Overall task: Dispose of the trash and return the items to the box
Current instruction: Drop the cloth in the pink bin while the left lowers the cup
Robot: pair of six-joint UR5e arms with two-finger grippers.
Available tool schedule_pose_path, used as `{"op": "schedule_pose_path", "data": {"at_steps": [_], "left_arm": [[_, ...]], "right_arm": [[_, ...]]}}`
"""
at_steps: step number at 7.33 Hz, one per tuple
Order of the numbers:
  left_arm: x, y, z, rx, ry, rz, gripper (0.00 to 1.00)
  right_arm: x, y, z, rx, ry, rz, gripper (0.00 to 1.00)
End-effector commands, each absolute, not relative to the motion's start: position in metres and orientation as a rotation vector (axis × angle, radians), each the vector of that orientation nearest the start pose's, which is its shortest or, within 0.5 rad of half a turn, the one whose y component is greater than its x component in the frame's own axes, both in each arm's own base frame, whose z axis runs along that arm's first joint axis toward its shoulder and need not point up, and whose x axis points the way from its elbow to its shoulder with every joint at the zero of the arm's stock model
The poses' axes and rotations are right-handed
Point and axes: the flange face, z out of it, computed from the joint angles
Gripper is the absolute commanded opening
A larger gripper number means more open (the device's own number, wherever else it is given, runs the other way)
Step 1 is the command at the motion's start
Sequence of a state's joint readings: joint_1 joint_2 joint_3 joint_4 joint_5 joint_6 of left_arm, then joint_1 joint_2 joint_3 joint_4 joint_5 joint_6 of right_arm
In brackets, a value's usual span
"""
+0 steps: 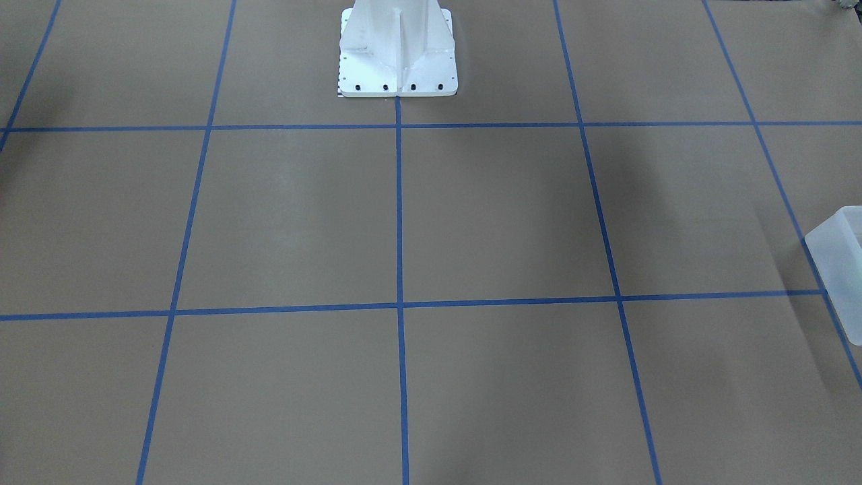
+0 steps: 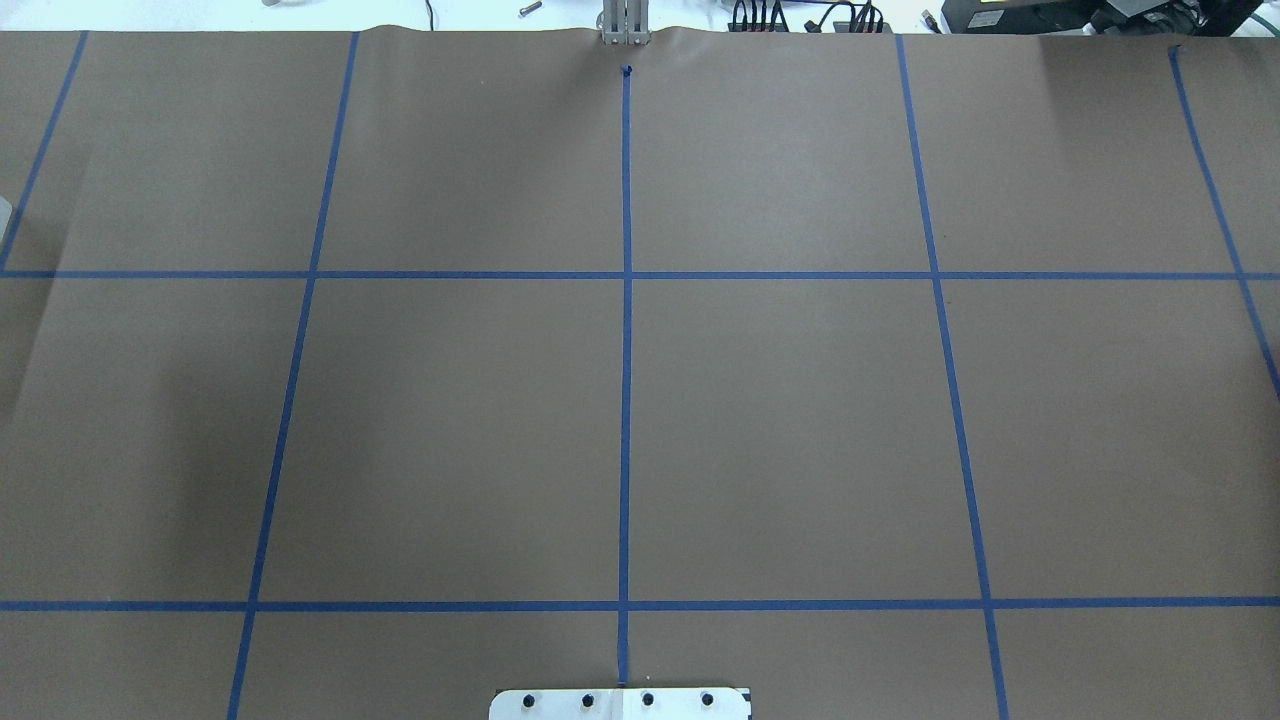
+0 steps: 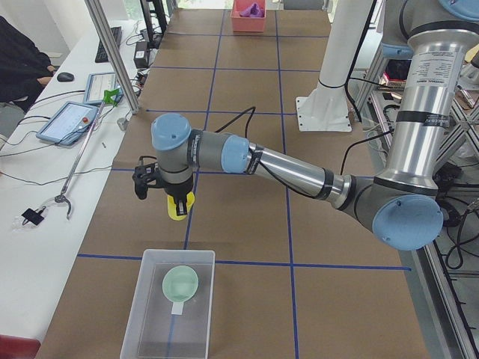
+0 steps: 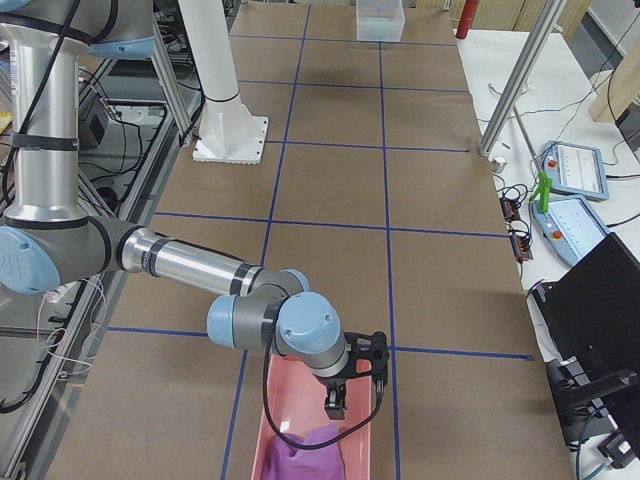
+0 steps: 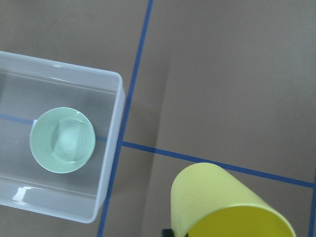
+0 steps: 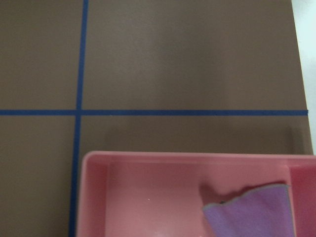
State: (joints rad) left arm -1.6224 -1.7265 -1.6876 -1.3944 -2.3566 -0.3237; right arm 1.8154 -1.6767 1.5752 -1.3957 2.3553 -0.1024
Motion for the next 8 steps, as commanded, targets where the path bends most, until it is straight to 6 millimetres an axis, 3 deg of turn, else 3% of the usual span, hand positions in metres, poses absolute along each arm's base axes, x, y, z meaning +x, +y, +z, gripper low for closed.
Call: {"op": "schedule_pose_path", "data": {"at_steps": [1,2,4,6,8], "left_arm": [[-0.127,-0.543,0.629,-0.153,0.809,-0.424,0.0],[-0.136,-0.539,0.666,-0.222,0.807,-0.482,0.0],[-0.17,-0.555,0.737,-0.278,0.855,-0.644,0.0],[-0.175,-0.56,0.805,-0.296,0.849,-0.874,0.0],[-0.173,-0.553,0.832,-0.309,0.848,-0.974,0.0]], "right_arm": [[0.124,-0.44,0.587,0.154,-0.798,0.152,1.0],[0.1,-0.444,0.545,0.146,-0.811,0.181,1.0],[0.064,-0.444,0.499,0.131,-0.856,0.212,1.0],[0.046,-0.439,0.467,0.135,-0.874,0.232,1.0],[0.039,-0.435,0.452,0.139,-0.883,0.234,1.0]]}}
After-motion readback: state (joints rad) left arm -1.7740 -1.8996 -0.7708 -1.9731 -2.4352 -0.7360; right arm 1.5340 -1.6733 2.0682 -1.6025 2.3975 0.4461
